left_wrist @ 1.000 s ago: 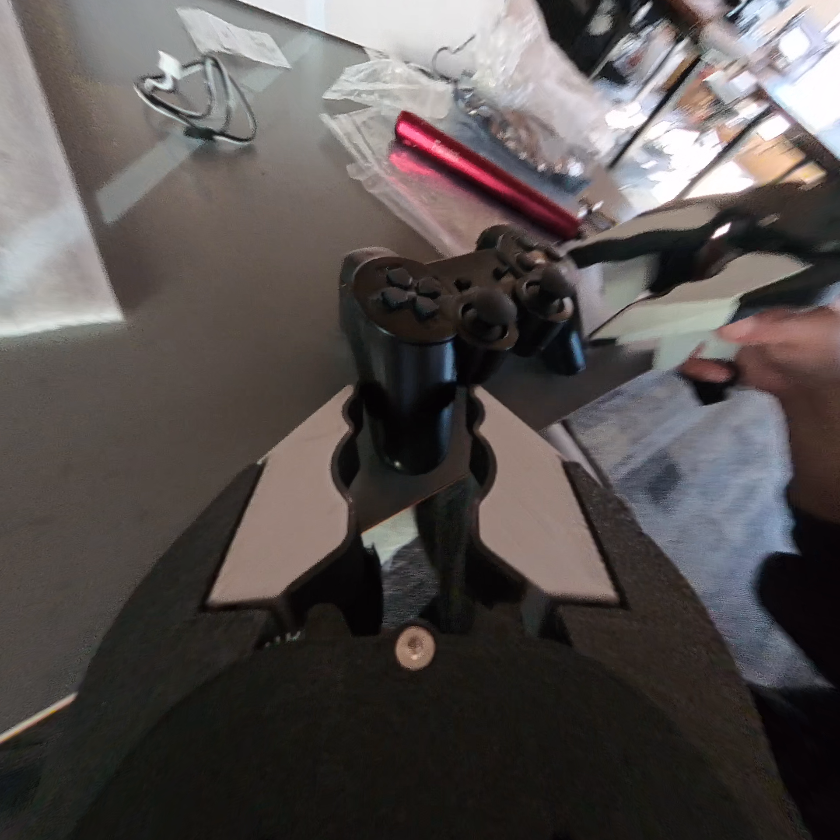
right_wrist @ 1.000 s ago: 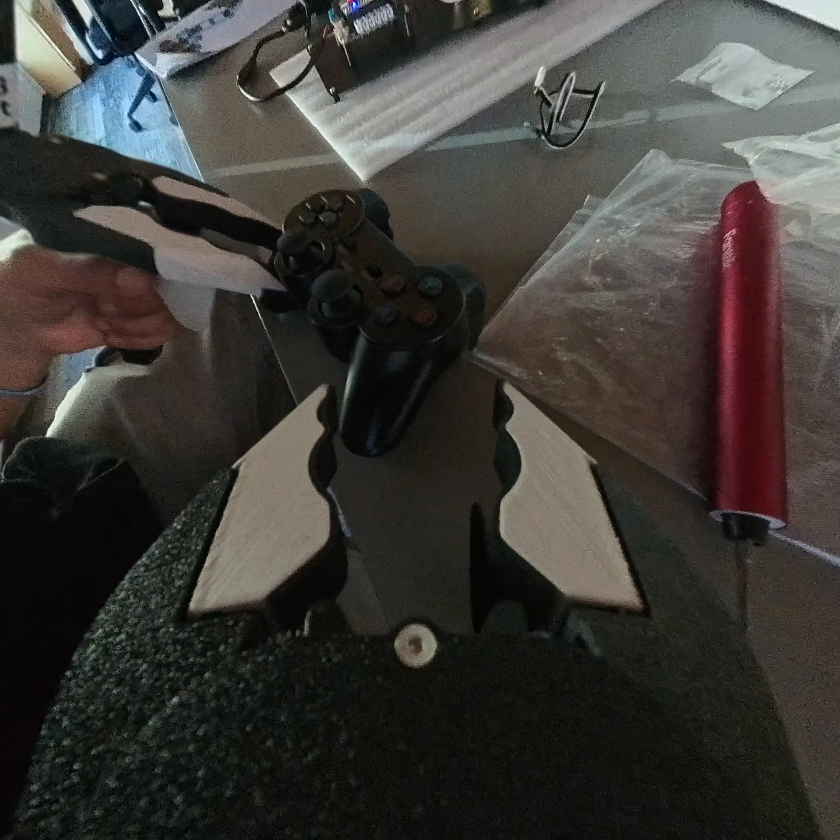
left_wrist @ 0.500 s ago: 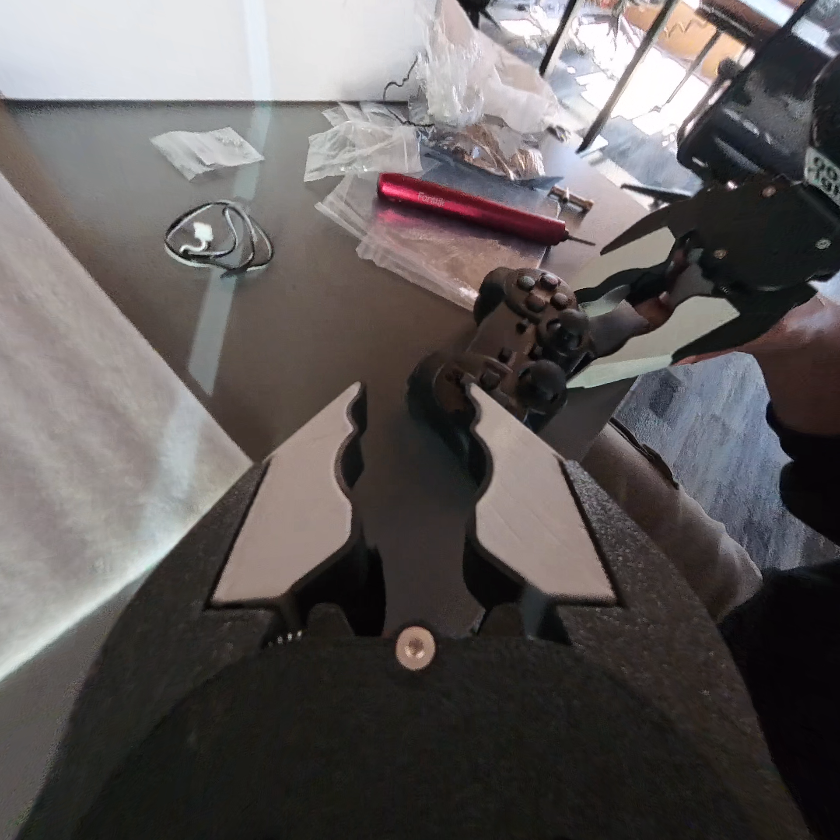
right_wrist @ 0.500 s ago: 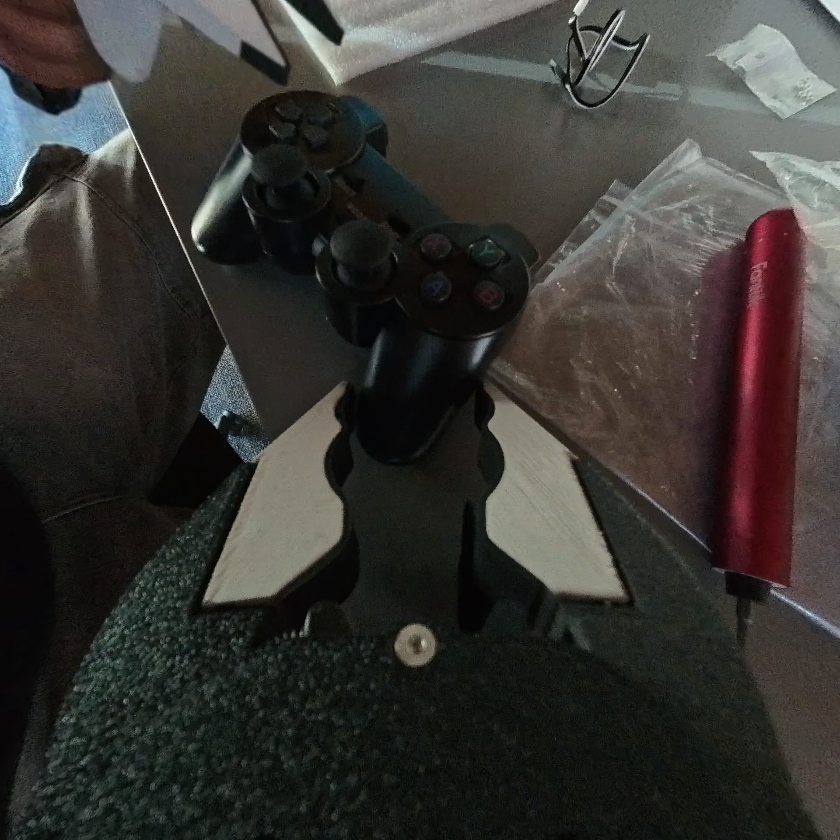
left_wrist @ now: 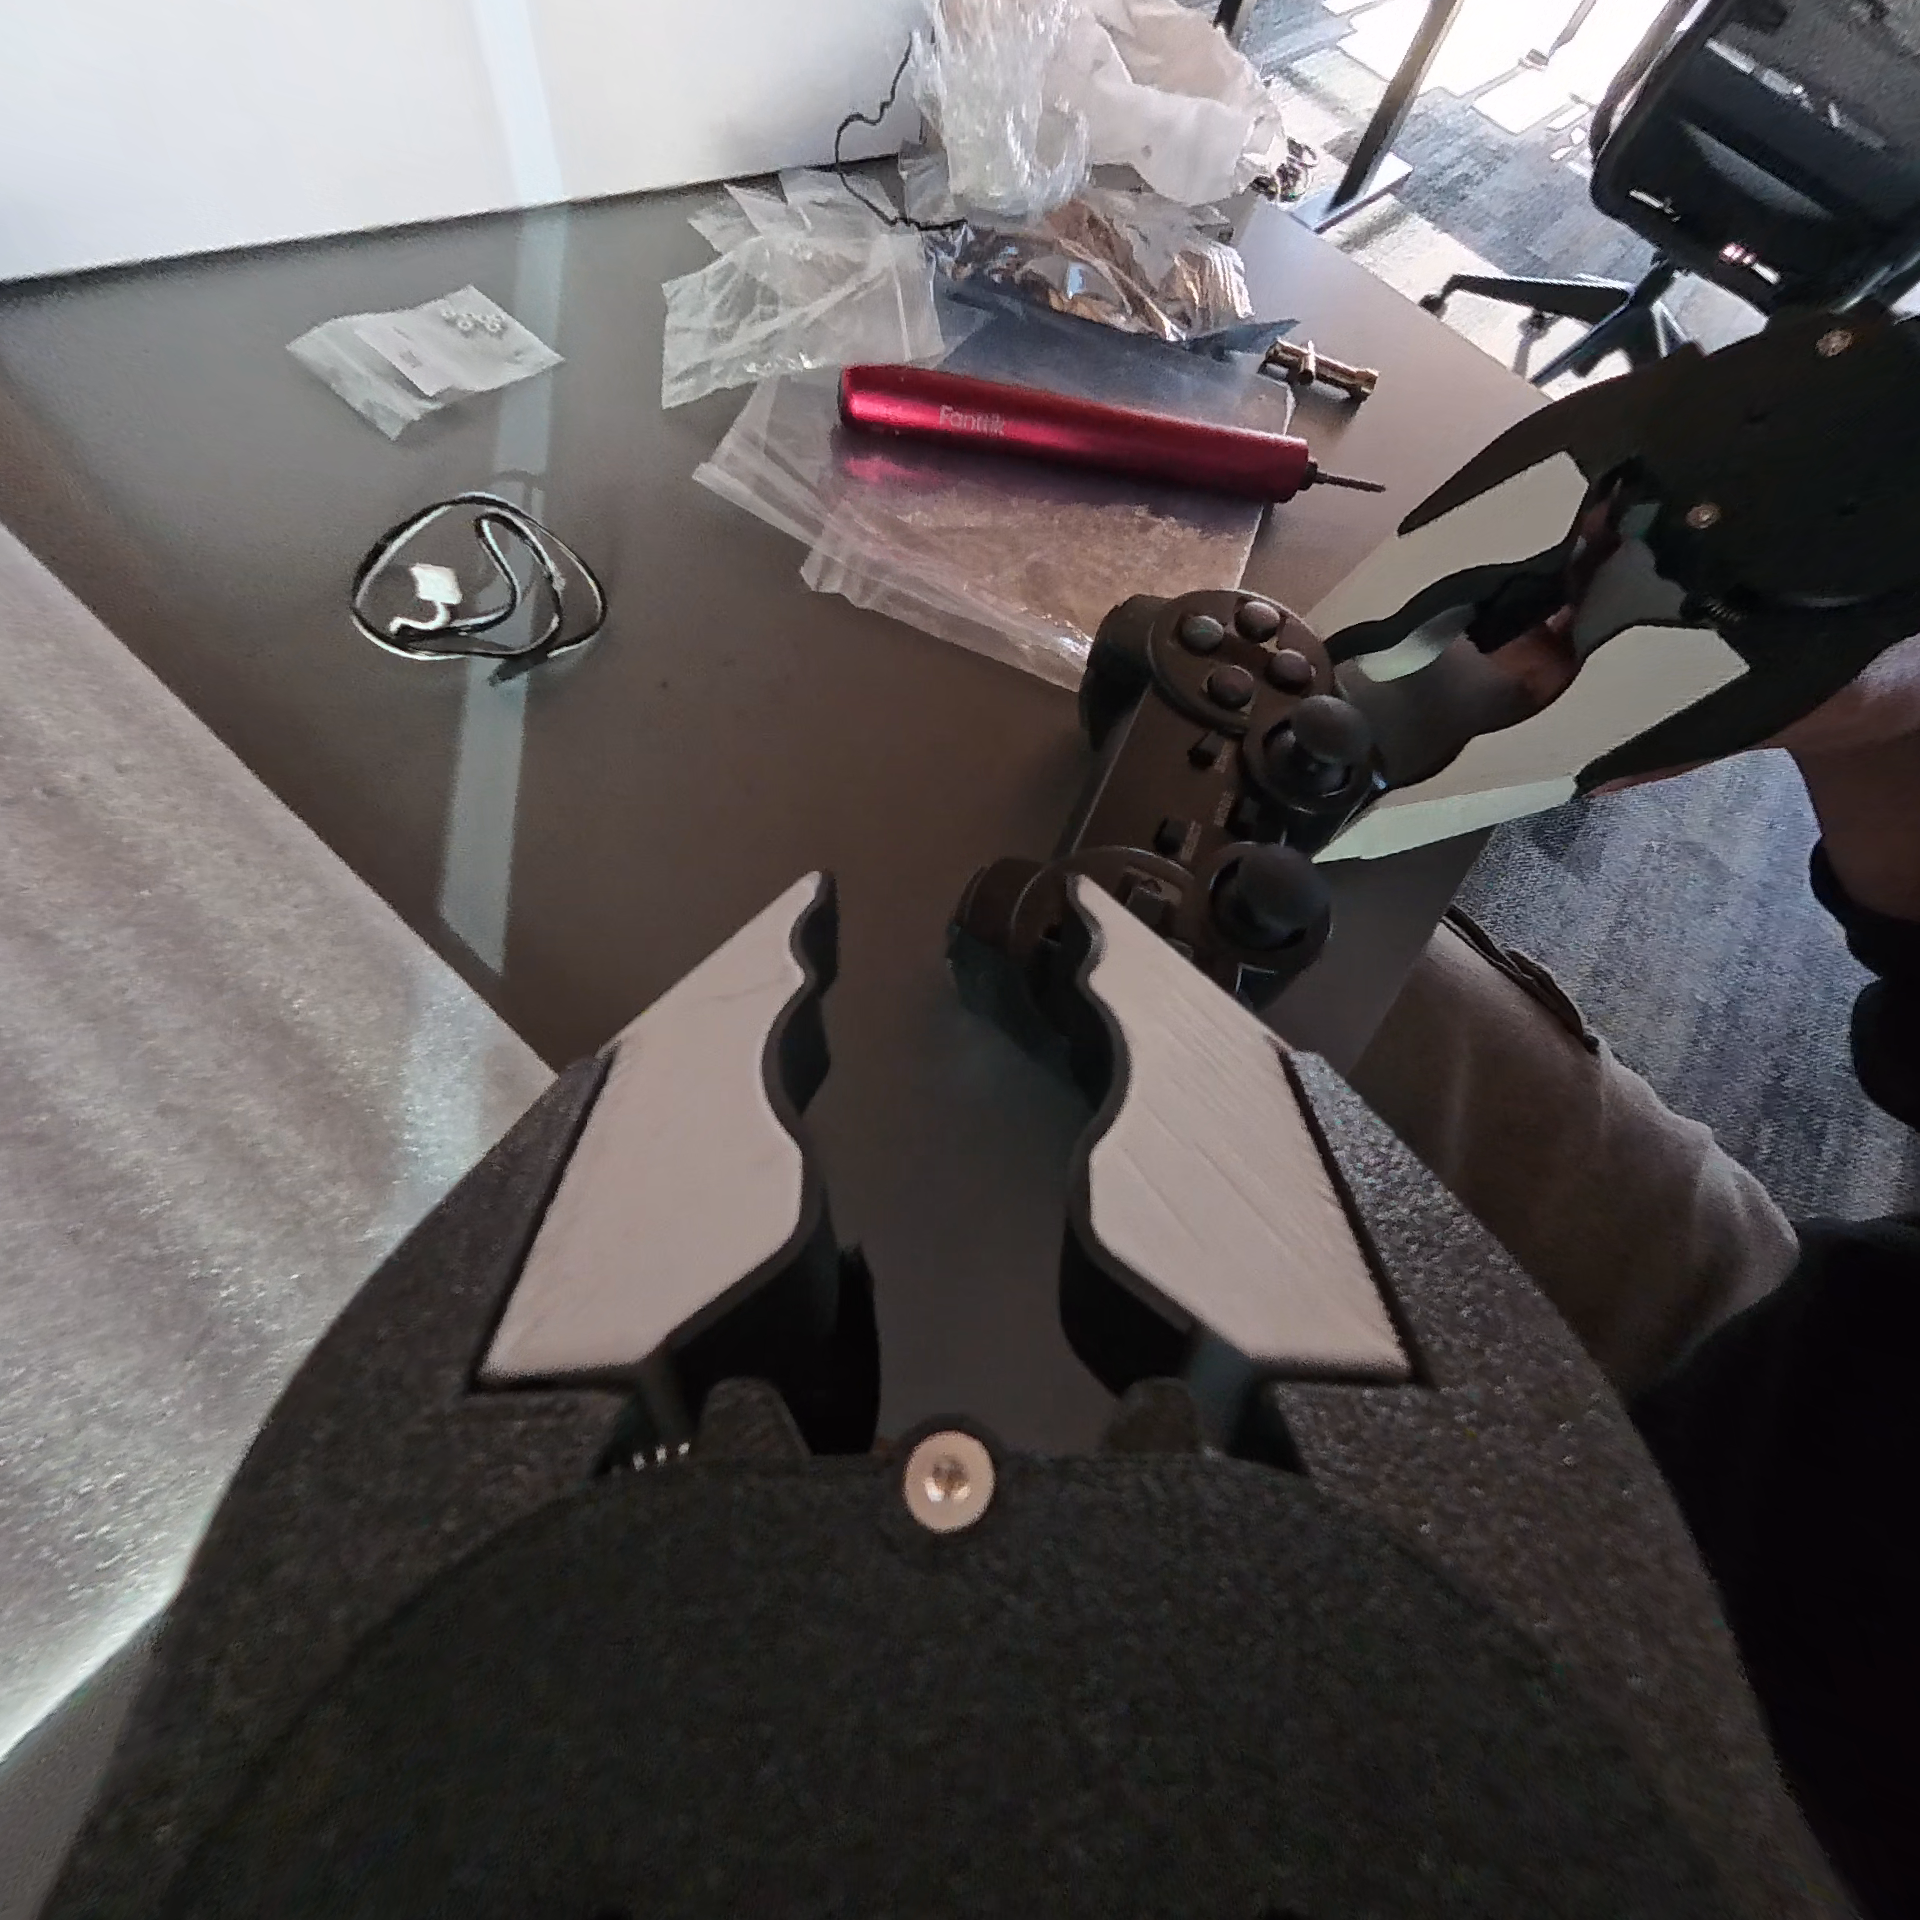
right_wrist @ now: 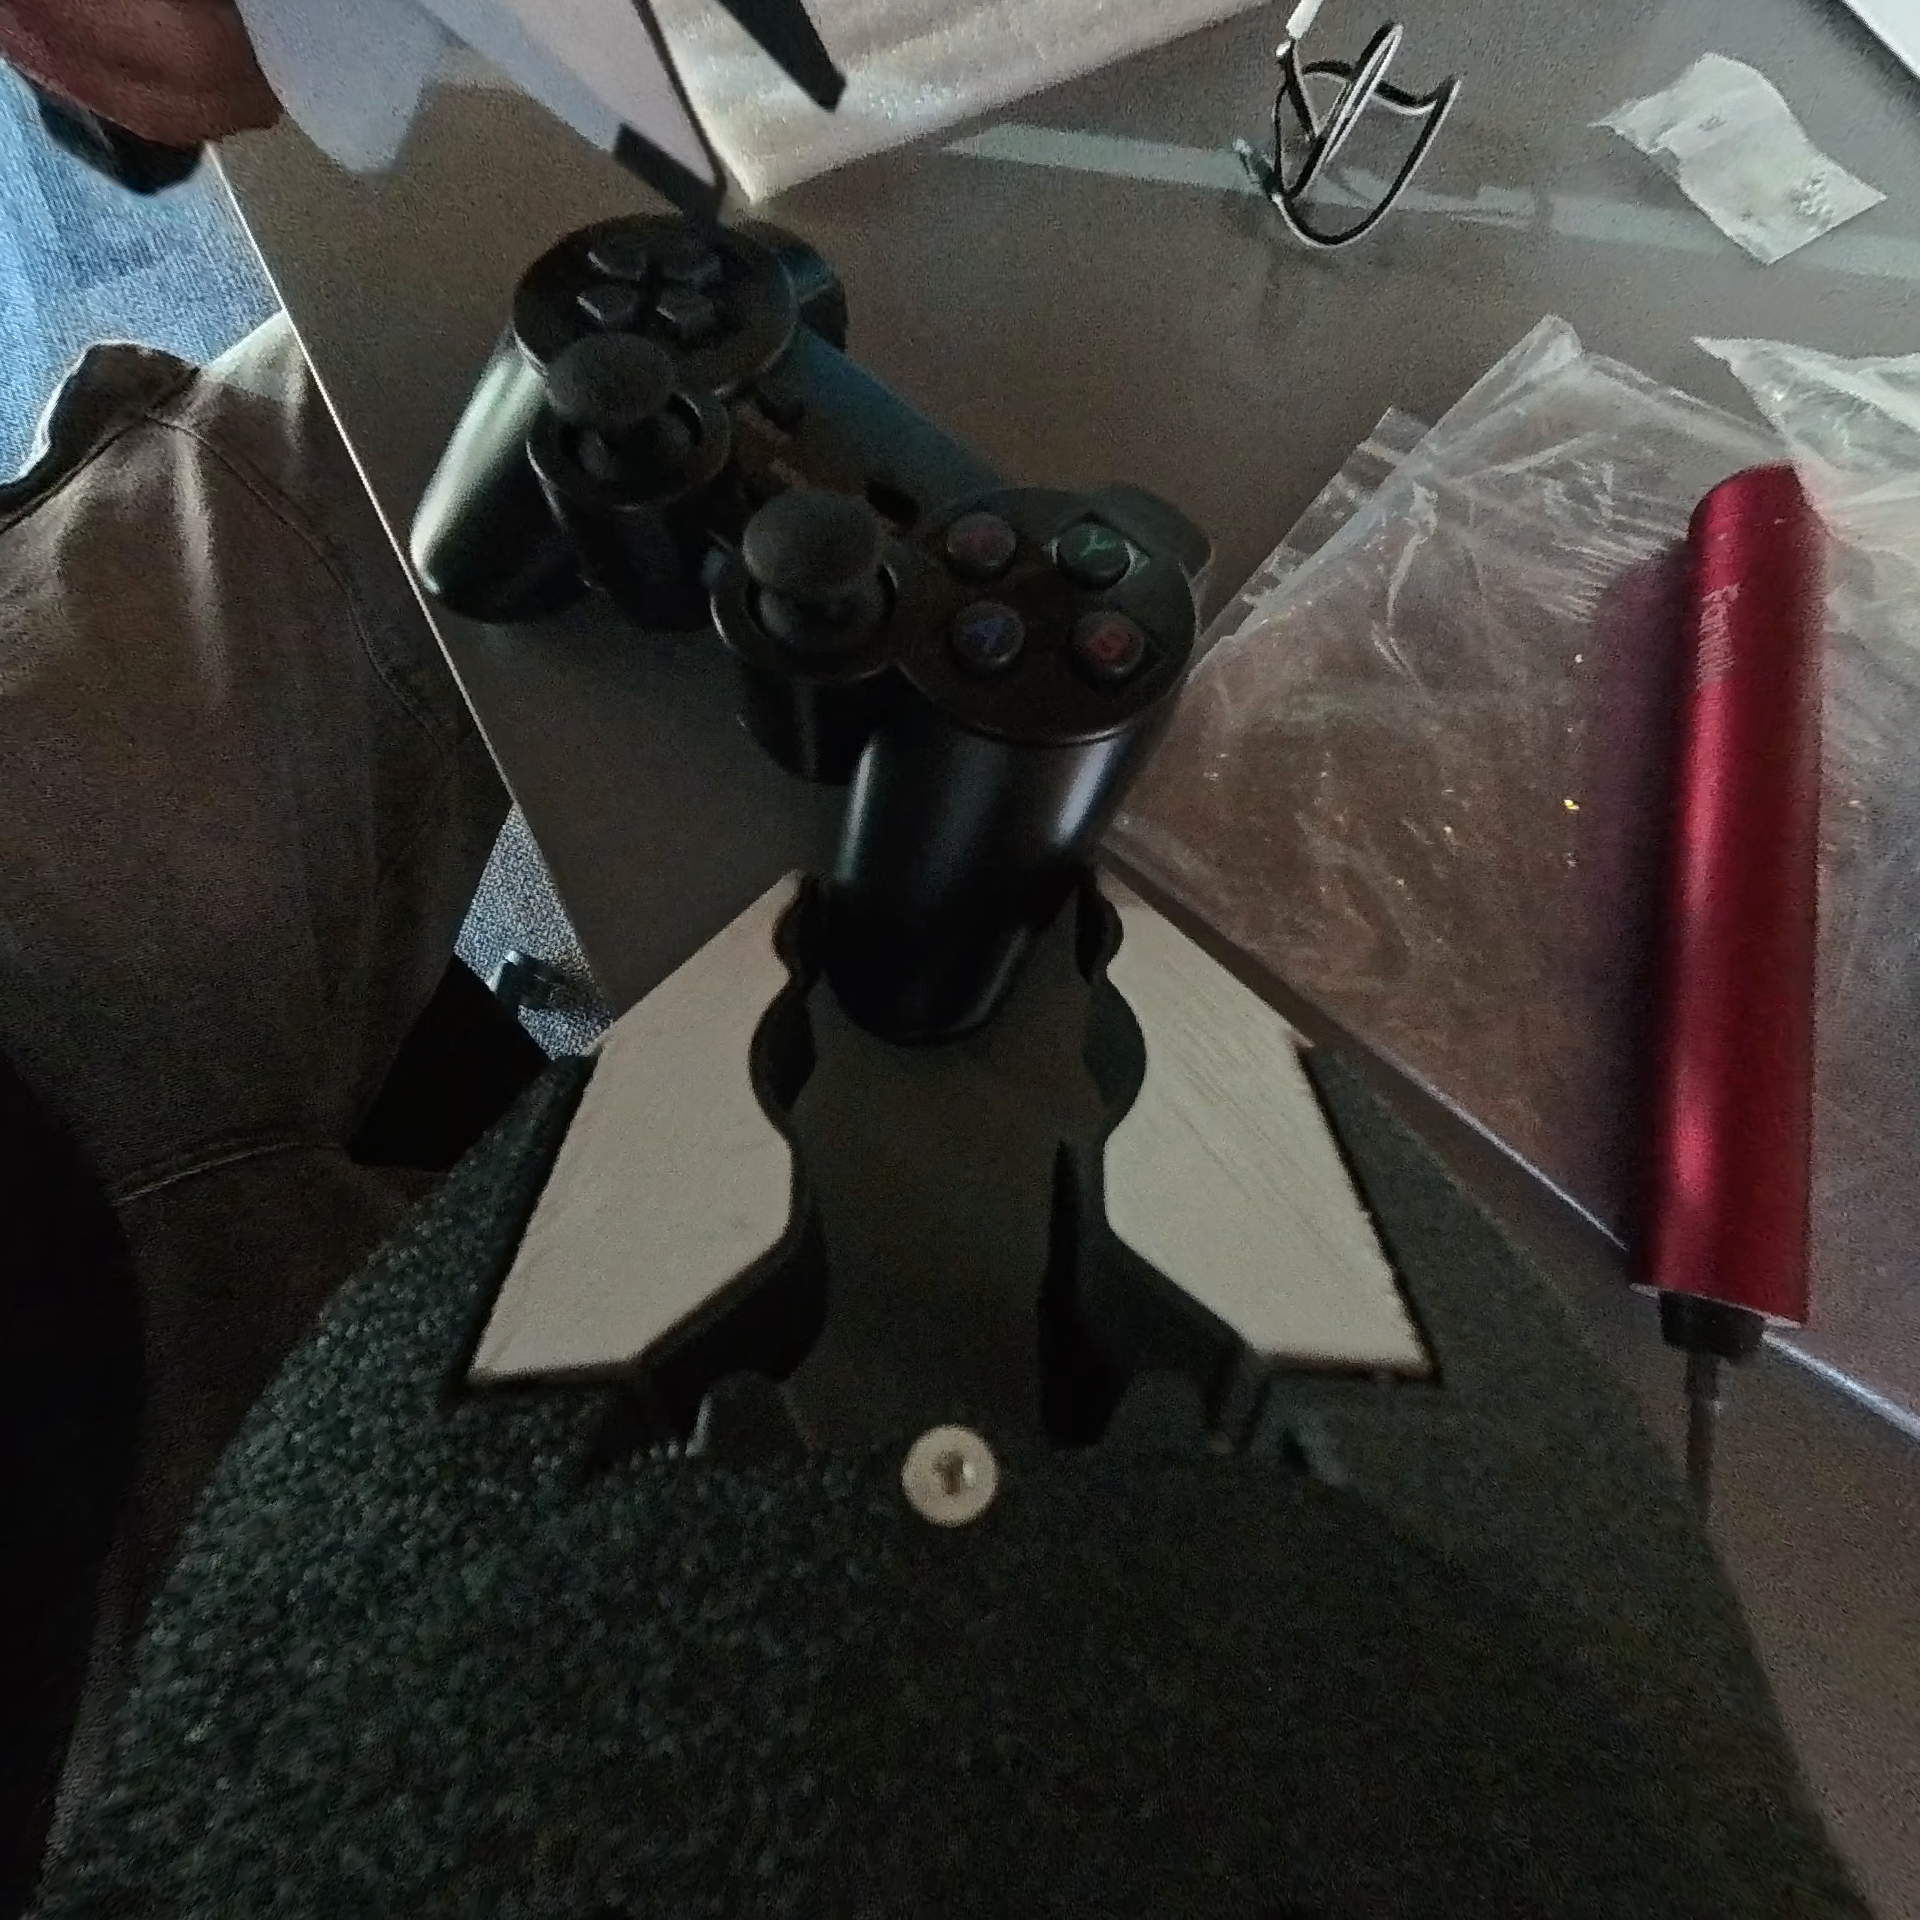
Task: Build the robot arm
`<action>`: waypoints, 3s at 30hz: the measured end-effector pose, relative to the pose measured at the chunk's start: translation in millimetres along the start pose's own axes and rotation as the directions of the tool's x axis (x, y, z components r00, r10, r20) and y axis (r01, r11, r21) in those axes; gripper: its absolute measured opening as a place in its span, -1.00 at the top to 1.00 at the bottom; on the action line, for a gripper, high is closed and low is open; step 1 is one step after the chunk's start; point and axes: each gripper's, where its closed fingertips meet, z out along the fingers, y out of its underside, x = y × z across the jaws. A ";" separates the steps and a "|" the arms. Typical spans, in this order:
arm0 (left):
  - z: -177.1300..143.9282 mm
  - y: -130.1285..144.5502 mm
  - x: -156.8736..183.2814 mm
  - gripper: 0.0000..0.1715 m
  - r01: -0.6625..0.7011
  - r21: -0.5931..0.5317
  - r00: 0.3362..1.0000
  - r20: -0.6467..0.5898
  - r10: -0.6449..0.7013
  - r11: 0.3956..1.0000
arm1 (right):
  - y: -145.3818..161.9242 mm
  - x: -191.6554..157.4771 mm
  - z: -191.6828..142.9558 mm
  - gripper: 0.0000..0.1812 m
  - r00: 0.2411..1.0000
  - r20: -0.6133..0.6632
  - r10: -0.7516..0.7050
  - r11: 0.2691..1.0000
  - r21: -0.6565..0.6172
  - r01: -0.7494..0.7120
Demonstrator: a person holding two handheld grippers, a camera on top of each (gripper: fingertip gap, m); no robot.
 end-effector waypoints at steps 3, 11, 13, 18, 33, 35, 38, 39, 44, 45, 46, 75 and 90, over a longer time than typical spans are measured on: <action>-1.2 0.8 0.9 0.47 -0.022 -0.008 1.000 -0.007 0.022 1.000 | 0.0 0.0 0.0 0.46 1.000 0.000 0.001 1.000 0.000 -0.001; 2.8 2.9 2.6 0.44 -0.033 -0.028 0.999 -0.013 0.033 0.999 | 0.0 0.4 -0.1 0.47 1.000 0.002 0.004 1.000 0.001 -0.004; 3.5 4.2 2.2 0.47 -0.017 -0.028 1.000 -0.021 0.017 0.999 | 0.1 0.4 -0.2 0.47 1.000 0.001 0.003 1.000 0.001 -0.003; 5.5 3.3 10.3 0.69 -0.049 -0.033 0.998 -0.032 0.048 0.998 | 0.2 0.7 -0.3 0.47 1.000 0.002 0.005 1.000 0.000 -0.005; -0.7 5.4 13.6 0.39 -0.025 -0.022 1.000 -0.011 0.025 0.999 | 0.3 1.1 -0.5 0.47 1.000 0.001 0.005 1.000 0.001 -0.005; 0.2 5.6 12.3 0.37 -0.020 -0.023 1.000 -0.012 0.020 1.000 | 0.3 1.1 -0.5 0.47 1.000 0.000 0.005 1.000 0.002 -0.005; 0.8 7.6 11.8 0.35 -0.043 -0.034 0.999 -0.001 0.043 0.998 | 0.3 1.1 -0.5 0.47 1.000 0.001 0.005 1.000 0.002 -0.005; 1.1 7.7 12.4 0.38 -0.051 -0.034 0.999 0.002 0.051 0.998 | 0.3 1.0 -0.5 0.47 1.000 0.001 0.005 1.000 0.002 -0.005; -0.1 6.0 14.1 0.42 -0.070 -0.030 0.997 0.020 0.070 0.997 | 0.4 1.0 -0.5 0.47 1.000 0.001 0.005 1.000 0.002 -0.005; -1.4 3.8 13.0 0.42 -0.066 -0.019 0.997 0.027 0.066 0.998 | 0.4 0.9 -0.5 0.47 1.000 0.001 0.005 1.000 0.002 -0.005; -2.8 2.2 11.7 0.42 -0.057 -0.010 0.998 0.030 0.058 0.998 | 0.4 0.9 -0.5 0.47 1.000 0.001 0.005 1.000 0.002 -0.006; 7.7 1.8 3.3 0.38 -0.017 -0.017 0.997 0.074 0.018 1.000 | 0.1 1.1 -0.6 0.47 1.000 0.001 0.010 1.000 0.002 -0.010; -144.7 0.6 -13.1 0.29 -0.033 0.349 0.874 0.465 -0.142 0.937 | -45.0 -14.5 -52.2 0.46 0.989 -0.151 -0.009 0.974 0.223 0.043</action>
